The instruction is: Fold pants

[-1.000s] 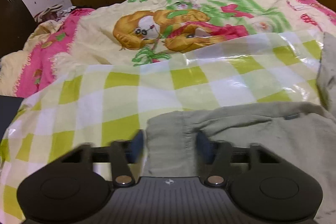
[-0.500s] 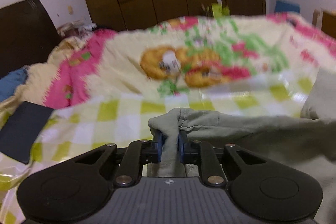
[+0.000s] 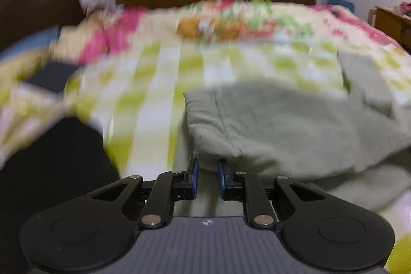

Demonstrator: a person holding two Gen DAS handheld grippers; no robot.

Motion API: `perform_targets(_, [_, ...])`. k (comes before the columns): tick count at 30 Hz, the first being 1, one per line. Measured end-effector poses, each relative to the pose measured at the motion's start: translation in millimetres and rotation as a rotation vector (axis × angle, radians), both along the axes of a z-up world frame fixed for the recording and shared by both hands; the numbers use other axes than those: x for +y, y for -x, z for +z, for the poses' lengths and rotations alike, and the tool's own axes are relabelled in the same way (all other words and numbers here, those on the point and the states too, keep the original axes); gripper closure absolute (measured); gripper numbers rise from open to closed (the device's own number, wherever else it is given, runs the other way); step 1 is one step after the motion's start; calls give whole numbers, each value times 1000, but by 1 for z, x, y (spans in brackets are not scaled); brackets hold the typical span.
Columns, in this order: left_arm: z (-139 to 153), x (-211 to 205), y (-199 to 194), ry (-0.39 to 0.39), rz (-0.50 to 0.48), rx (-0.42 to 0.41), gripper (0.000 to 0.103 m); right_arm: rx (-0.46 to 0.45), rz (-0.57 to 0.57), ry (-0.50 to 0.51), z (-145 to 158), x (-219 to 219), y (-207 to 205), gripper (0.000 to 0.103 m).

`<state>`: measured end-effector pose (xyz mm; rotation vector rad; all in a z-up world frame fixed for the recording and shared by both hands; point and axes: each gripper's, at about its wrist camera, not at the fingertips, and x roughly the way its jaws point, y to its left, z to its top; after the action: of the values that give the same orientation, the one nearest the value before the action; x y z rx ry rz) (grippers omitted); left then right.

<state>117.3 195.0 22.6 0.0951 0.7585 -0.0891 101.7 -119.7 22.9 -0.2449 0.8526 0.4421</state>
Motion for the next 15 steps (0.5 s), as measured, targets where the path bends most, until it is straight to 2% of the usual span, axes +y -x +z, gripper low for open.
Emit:
perform_targets(2, [-9,8,6,41,26,26,71,-11,0,31,-3,6,5,92])
perform_targets(4, [-10,10,8,38,28,19,71,-50,22,63,0,14,8,78])
perform_targets(10, [-1,9,6,0,1,-47,69,-177,148,141,3,46,13,69])
perform_targets(13, [-2,3,11,-43,-65,-45,61,-197,247,155,-5,72,10,64])
perform_targets(15, [-4,-6,15,-90,-125,-47,47,-220,291,184,-12,89,7,64])
